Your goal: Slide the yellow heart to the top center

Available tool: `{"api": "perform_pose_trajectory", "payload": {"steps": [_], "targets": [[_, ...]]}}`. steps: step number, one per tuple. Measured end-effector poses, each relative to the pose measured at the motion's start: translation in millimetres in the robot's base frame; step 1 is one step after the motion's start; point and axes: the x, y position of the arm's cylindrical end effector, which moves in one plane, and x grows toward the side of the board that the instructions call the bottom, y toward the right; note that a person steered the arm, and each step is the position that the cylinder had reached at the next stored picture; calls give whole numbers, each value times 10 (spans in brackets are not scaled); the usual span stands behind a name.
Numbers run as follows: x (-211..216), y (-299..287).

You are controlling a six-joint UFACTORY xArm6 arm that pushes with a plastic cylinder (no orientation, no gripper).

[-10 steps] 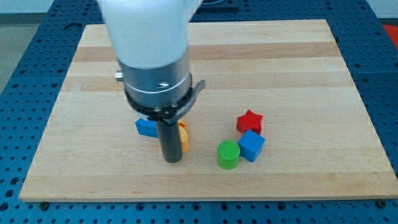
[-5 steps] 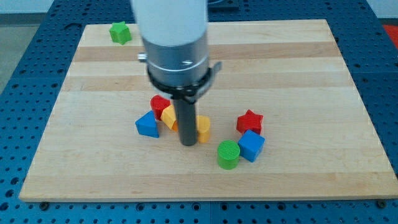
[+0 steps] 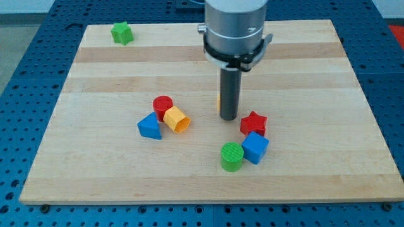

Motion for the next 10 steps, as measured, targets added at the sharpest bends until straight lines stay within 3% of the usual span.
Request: {"api": "perform_pose_trajectory", "payload": {"steps": [4, 8, 10], "targets": [[-795, 13], [-1585, -825], [-1691, -766]]}}
